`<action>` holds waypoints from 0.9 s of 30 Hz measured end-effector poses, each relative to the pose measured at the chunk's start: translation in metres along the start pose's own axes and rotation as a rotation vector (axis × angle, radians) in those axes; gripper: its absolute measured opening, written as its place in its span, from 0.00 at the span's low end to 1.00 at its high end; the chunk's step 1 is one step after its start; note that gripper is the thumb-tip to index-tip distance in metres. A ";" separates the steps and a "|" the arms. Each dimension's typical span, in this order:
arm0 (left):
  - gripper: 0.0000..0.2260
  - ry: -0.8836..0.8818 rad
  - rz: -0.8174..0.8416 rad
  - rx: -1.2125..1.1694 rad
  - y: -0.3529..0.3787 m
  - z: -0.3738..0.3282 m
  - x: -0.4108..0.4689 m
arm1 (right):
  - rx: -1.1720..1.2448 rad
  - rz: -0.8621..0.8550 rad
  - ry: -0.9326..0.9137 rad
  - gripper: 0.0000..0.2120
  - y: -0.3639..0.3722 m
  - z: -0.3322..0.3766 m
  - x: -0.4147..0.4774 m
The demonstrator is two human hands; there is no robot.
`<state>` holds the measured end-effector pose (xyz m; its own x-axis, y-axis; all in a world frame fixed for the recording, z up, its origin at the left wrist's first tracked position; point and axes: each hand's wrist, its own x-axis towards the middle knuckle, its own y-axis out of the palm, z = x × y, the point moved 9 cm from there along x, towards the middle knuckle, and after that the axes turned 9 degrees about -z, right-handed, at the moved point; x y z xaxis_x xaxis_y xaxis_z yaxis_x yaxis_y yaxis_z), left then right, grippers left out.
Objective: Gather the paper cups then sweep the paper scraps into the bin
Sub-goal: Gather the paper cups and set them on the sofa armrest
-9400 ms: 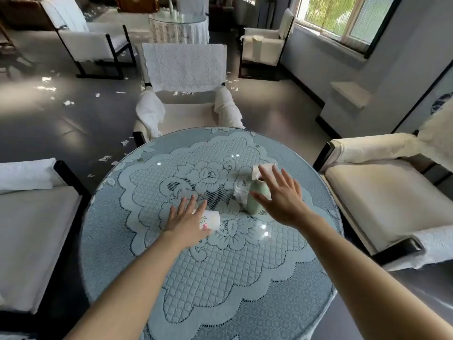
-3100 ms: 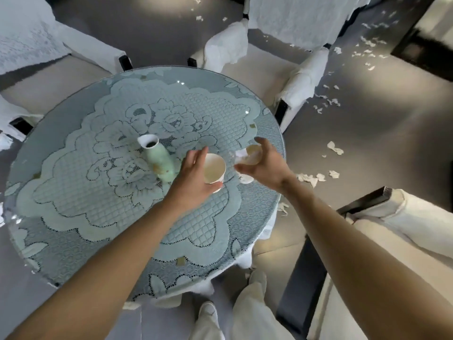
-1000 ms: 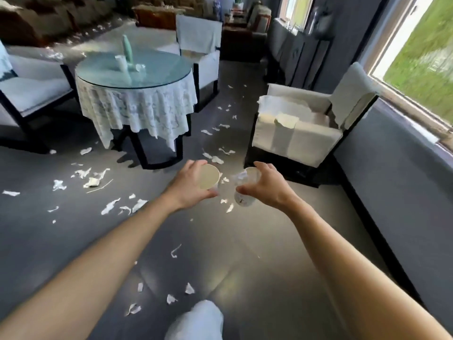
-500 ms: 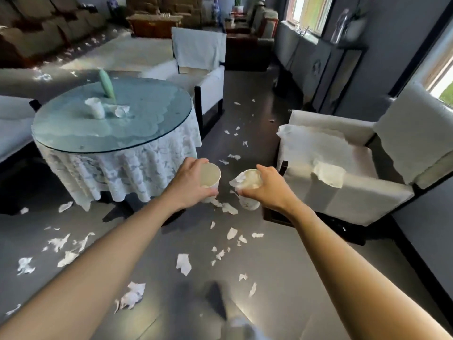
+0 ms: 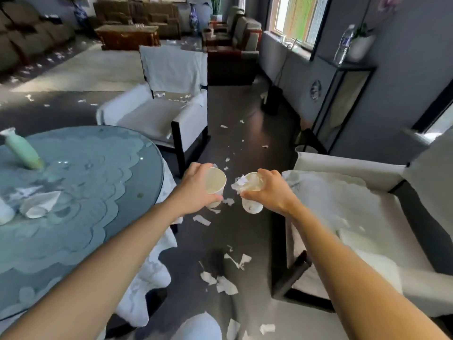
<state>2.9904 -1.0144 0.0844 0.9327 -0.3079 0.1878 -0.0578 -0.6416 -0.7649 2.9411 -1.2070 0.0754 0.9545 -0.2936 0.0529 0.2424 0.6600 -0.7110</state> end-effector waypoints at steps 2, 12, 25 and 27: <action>0.39 0.006 0.013 -0.020 0.010 0.009 0.061 | -0.012 -0.022 -0.002 0.44 -0.001 -0.002 0.058; 0.39 0.055 0.043 -0.068 0.082 0.077 0.426 | 0.015 -0.083 0.045 0.42 0.026 -0.031 0.420; 0.39 0.127 0.160 -0.039 0.195 0.059 0.862 | 0.086 -0.176 0.154 0.42 -0.027 -0.104 0.824; 0.39 0.142 0.148 -0.041 0.226 0.052 0.932 | 0.092 -0.193 0.159 0.43 -0.037 -0.128 0.893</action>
<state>3.8650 -1.4100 0.0545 0.8538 -0.4948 0.1621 -0.2077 -0.6092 -0.7653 3.7617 -1.5823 0.0588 0.8516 -0.5200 0.0655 0.4388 0.6390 -0.6317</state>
